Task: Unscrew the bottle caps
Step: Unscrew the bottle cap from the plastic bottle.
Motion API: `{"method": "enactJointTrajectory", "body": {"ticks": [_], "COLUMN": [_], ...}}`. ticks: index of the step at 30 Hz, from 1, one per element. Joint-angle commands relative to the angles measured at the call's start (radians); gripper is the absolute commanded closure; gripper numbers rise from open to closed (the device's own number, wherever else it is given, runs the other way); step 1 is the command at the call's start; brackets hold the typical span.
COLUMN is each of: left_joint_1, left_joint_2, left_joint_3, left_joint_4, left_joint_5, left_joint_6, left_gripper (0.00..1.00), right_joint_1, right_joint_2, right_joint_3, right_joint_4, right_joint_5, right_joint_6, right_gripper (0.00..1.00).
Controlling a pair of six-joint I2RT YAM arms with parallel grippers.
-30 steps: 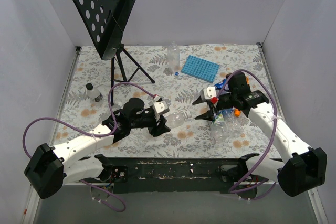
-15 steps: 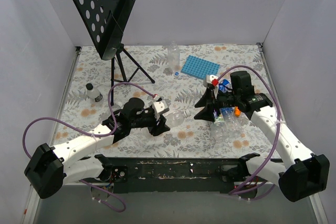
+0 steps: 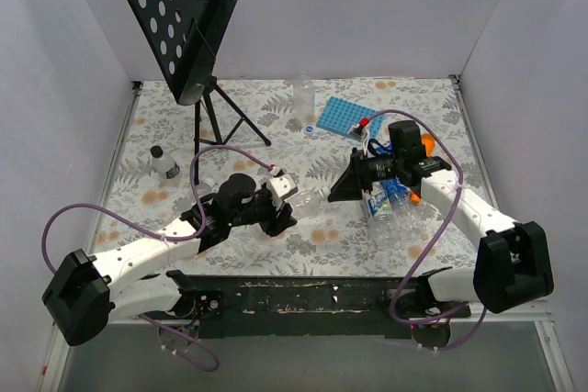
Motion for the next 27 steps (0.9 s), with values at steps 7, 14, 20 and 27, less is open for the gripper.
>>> {"method": "enactJointTrajectory", "body": {"ticks": [7,14,20,27], "left_joint_1": [-0.016,-0.016,-0.016,-0.016], "left_joint_2": [-0.022,-0.031,-0.037,-0.032], "left_joint_3": [0.017,0.014,0.012,0.012], "left_joint_4": [0.076,0.076,0.073,0.075], "left_joint_5": [-0.040,-0.054,-0.058,-0.040], "left_joint_6": [0.001,0.007,0.009,0.010], "left_gripper": [0.98,0.98,0.98,0.98], "right_joint_1": [0.005,0.005,0.003,0.003], "right_joint_2": [0.068,0.061,0.056,0.065], "right_joint_3": [0.001,-0.008,-0.005,-0.008], "right_joint_4": [0.108,0.102,0.097,0.157], "right_joint_5": [-0.020,0.069,0.129,0.034], "right_joint_6": [0.145,0.126,0.117,0.194], "right_gripper": [0.29,0.29,0.29,0.30]}}
